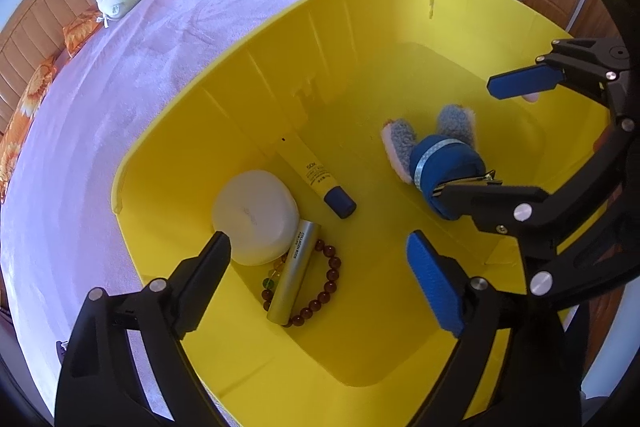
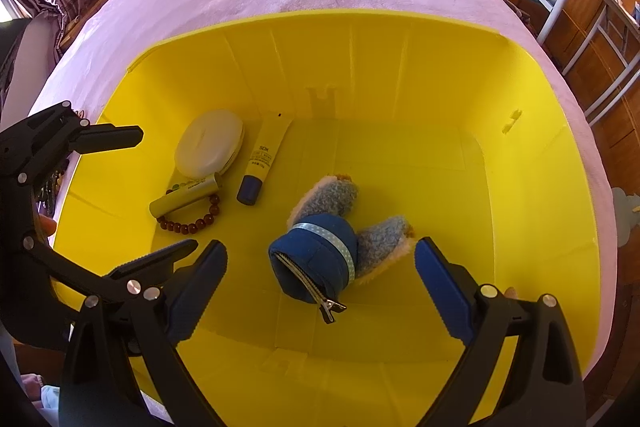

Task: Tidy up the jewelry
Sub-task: 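Withdraw both tools from the bin back toward the items on the bed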

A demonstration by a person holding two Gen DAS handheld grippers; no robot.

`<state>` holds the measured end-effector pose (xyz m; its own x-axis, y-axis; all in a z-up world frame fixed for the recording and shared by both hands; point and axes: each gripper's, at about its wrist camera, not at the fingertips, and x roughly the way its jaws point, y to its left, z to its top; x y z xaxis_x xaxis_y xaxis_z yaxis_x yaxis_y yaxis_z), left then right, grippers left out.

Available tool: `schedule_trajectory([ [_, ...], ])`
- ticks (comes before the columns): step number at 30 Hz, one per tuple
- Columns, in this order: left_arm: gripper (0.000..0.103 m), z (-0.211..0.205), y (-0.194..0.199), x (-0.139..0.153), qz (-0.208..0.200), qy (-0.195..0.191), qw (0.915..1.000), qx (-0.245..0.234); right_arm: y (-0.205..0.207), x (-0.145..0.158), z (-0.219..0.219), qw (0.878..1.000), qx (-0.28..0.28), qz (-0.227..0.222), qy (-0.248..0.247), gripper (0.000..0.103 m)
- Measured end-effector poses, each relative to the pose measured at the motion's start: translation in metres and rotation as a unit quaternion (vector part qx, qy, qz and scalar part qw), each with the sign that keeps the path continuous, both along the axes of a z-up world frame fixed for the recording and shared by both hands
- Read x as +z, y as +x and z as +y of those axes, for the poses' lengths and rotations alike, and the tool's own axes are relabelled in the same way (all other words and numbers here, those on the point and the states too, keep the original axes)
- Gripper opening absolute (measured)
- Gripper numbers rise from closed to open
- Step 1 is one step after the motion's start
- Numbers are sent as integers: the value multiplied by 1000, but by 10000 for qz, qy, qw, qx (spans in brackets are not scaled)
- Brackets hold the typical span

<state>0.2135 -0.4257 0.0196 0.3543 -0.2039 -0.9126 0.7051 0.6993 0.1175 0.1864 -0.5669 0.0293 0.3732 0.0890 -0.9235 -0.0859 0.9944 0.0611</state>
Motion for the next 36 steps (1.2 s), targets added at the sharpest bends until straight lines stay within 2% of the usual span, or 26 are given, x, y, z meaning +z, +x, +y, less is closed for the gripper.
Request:
schedule_trajectory([
  [6, 94, 7, -3, 15, -140, -317, 9994, 66, -4, 11, -1, 9998, -71, -204, 54, 96],
  [11, 96, 18, -12, 36, -624, -469, 9967, 204, -17, 32, -1, 9977, -153, -626, 190, 96],
  [15, 96, 45, -24, 58, -963, -842, 9909, 427, -29, 54, 8, 9944, -111, -996, 330, 96],
  [22, 96, 131, -47, 66, -1172, -1208, 9800, 1059, -39, 82, 56, 9880, 208, -1367, 696, 96],
  [28, 96, 224, -62, 65, -1302, -1362, 9664, 1746, -35, 91, 136, 9818, 862, -1565, 643, 96],
  [33, 96, 295, -87, 63, -1552, -1489, 9504, 2246, -31, 82, 198, 9771, 1261, -1529, 780, 96],
  [36, 96, 336, -102, 46, -1473, -1489, 9435, 2569, -27, 67, 242, 9766, 1492, -1346, 766, 96],
])
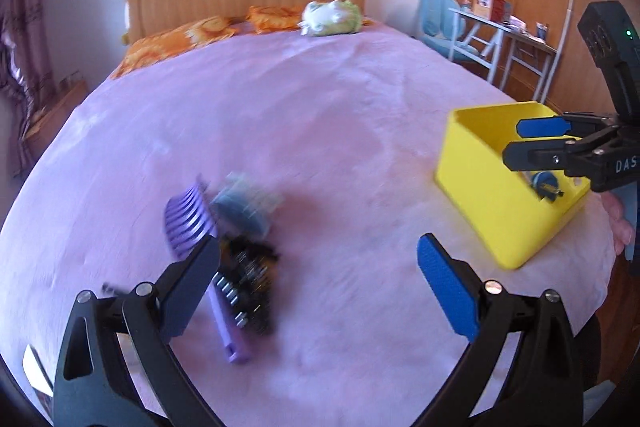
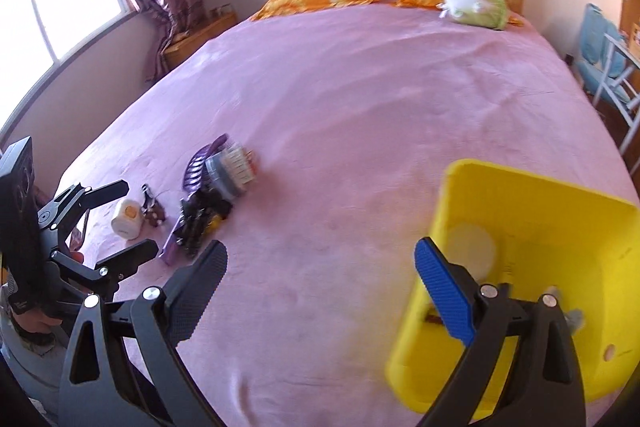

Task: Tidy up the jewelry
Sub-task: 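Withdraw both tools from the bin back toward the items on the bed, then lower the right tool onto the black bow hair clip and close on it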

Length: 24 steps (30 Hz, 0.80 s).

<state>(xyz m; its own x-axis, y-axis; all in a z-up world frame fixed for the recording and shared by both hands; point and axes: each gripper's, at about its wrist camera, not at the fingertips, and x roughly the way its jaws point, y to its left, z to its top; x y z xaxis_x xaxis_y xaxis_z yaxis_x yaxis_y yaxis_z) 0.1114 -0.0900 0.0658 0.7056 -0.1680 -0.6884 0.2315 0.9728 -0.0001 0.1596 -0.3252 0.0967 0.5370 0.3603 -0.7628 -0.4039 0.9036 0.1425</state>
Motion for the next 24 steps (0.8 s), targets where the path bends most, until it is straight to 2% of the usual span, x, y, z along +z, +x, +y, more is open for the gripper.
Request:
schedule_trajectory([
  [6, 96, 61, -20, -40, 293, 18, 9986, 440, 6, -49, 86, 9979, 381, 396, -349, 96],
  [10, 96, 92, -33, -52, 325, -100, 9968, 729, 13, -71, 127, 9962, 498, 537, -477, 96],
  [17, 96, 134, -49, -61, 230, -162, 9927, 1171, 22, -93, 169, 9934, 664, 806, -464, 96],
  [24, 96, 142, -56, -69, 220, -303, 9923, 1178, 16, -105, 194, 9903, 929, 880, -551, 96],
])
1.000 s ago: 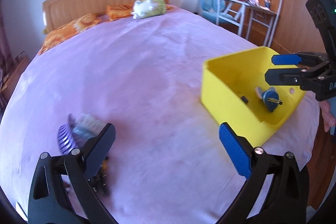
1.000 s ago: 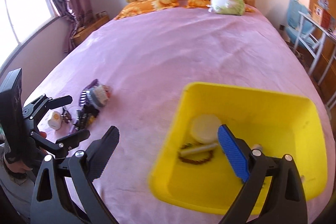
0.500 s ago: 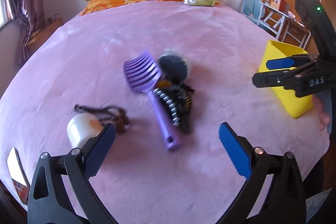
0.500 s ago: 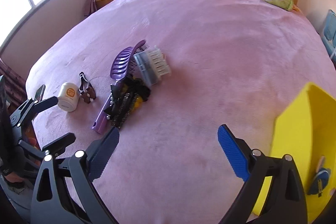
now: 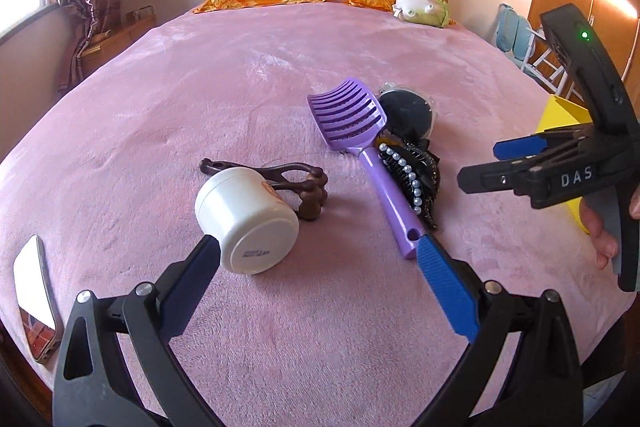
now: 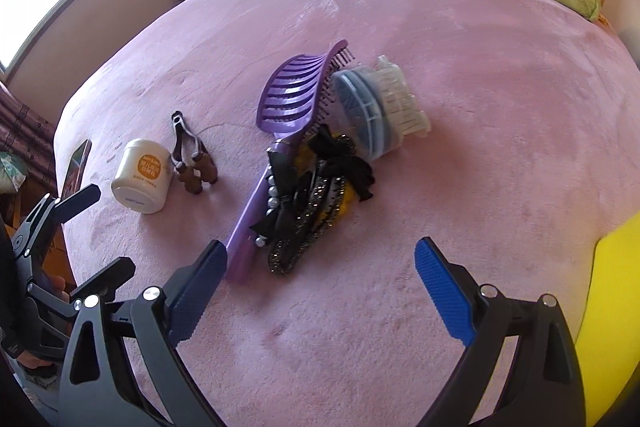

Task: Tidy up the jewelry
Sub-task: 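Lower the right tool onto the black bow hair clip and close on it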

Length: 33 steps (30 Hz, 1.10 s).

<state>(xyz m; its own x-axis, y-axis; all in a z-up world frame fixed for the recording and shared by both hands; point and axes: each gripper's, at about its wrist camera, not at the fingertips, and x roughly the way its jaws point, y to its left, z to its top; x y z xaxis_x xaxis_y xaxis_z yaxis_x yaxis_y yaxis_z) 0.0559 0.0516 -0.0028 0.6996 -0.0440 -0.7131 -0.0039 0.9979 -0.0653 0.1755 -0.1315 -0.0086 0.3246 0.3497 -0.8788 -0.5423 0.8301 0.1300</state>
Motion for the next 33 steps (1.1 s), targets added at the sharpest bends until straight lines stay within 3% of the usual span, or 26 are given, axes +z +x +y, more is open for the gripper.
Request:
schedule_trajectory([
  [13, 96, 8, -9, 2, -169, 8, 9998, 106, -11, -7, 21, 9996, 233, 79, 119, 96],
  [19, 96, 9, -9, 0, -173, -84, 9998, 38, -16, -11, 41, 9977, 350, -461, -358, 96],
  [23, 96, 4, -9, 1, -224, -165, 9996, -53, -10, -14, 51, 9971, 373, -503, -430, 95],
  [24, 96, 3, -8, 1, -230, -143, 9996, -26, -9, -14, 53, 9973, 369, -492, -407, 94],
  [26, 96, 2, -8, 1, -253, -168, 9995, -60, -4, -15, 56, 9982, 396, -366, -256, 68],
  [28, 96, 2, -9, 1, -273, -241, 9993, -108, 0, -17, 59, 9988, 421, -199, -151, 68],
  [33, 96, 6, -9, -3, -262, -250, 9993, -102, 5, -22, 66, 9979, 460, -333, -326, 68],
])
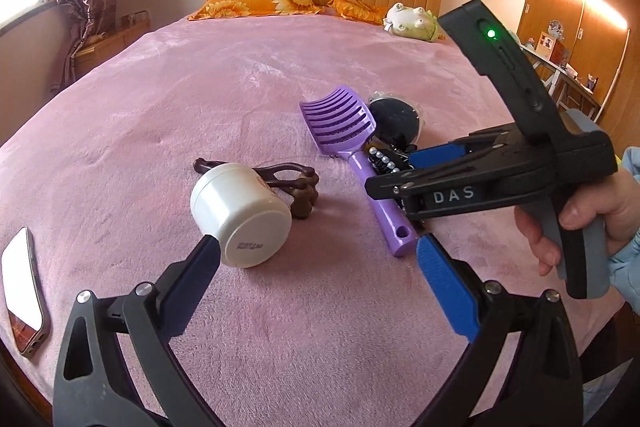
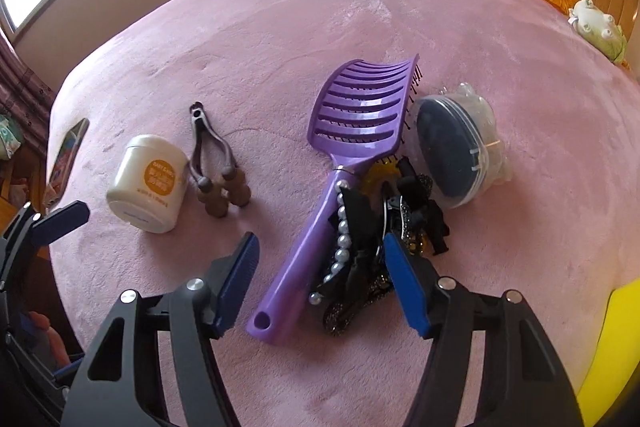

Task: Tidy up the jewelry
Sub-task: 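Lower the right tool onto the black bow hair clip and close on it, then close the left tool on the white jar while the right tool holds the black clip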

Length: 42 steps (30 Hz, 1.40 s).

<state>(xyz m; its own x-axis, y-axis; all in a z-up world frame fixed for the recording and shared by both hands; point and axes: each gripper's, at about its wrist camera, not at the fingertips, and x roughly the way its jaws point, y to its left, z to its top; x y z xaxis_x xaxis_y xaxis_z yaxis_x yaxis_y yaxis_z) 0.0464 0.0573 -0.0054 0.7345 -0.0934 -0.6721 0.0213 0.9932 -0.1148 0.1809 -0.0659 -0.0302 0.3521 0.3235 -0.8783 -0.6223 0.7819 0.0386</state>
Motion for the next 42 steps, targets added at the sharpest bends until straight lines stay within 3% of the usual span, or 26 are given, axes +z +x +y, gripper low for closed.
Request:
schedule_trajectory([
  [3, 96, 3, 0, -2, 10, -44, 10000, 20, 8, -9, 5, 9997, -65, 16, -217, 65],
  [5, 96, 4, 0, -2, 11, -56, 10000, 10, 12, -13, 6, 9995, -60, 95, -294, 55],
  [9, 96, 4, 0, -2, 6, -59, 10000, -18, 12, -12, 4, 9996, -102, 123, -236, 47],
  [13, 96, 2, 1, -2, 6, -75, 10000, -29, 7, -8, -1, 9993, -196, -21, -308, 26],
  [21, 96, -2, 4, 0, 22, -134, 9999, -97, -3, 4, -19, 9997, -212, 32, 68, 26],
  [26, 96, 8, 6, 3, 14, -750, 9972, -59, -17, 30, -38, 9982, -303, -132, 501, 26],
  [30, 96, 10, 4, 5, -7, -632, 9979, -136, -31, 44, -52, 9972, -325, -383, 558, 26],
  [35, 96, 18, -3, 13, -102, -218, 9990, -378, -48, 48, -62, 9953, -464, -472, 705, 26],
  [38, 96, 31, -4, 15, -193, -458, 9970, -595, -55, 48, -62, 9929, -539, -426, 970, 26],
  [42, 96, 43, 5, 11, -49, -617, 9967, -523, -66, 45, -58, 9915, -412, -307, 1194, 26],
])
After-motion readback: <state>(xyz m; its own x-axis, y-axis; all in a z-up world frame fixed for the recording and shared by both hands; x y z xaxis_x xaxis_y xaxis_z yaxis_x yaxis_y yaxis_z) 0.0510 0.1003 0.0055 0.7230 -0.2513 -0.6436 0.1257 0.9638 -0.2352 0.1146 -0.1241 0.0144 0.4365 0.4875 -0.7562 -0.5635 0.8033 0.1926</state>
